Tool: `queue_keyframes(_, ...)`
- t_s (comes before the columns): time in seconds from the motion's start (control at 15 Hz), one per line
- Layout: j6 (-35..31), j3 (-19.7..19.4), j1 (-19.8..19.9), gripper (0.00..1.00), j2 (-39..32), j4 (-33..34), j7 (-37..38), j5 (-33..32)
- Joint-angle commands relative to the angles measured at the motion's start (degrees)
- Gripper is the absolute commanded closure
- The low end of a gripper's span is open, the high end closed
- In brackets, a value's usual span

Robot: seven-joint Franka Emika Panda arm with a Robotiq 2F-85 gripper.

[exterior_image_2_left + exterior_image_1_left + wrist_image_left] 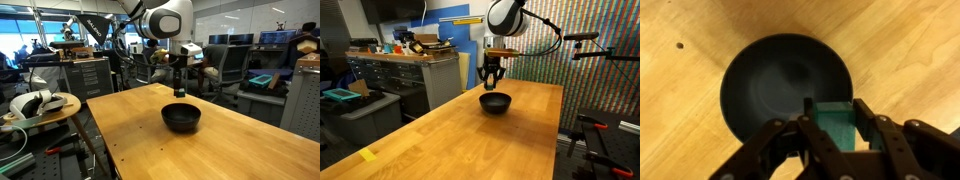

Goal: Put the green block in the bowl

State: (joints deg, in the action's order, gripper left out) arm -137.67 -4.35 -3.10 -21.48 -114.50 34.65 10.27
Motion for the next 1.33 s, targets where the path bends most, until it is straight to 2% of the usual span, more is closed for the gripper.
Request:
queue_keyframes(0.0,-6.05,-0.14,0.0,0.82,-0.8,-0.26,0.76,0.6)
queue_keyframes(0.33,-12.73,-1.09,-0.51,0.82,-4.03,0.17,3.36,0.6)
queue_keyframes(0.8,-11.52,-0.39,-0.12,0.82,-7.94,0.37,5.77,2.43)
queue_keyframes(0.87,-11.17,-0.21,0.09,0.74,-8.37,0.58,5.89,2.83)
queue_keyframes(0.93,-11.01,-0.24,0.1,0.53,-8.69,0.71,6.13,3.04)
queue_keyframes(1.07,-10.84,-0.1,0.26,0.25,-9.2,0.87,6.3,3.77)
queue_keyframes(1.27,-11.12,-0.03,0.37,0.02,-9.22,0.62,6.45,4.65)
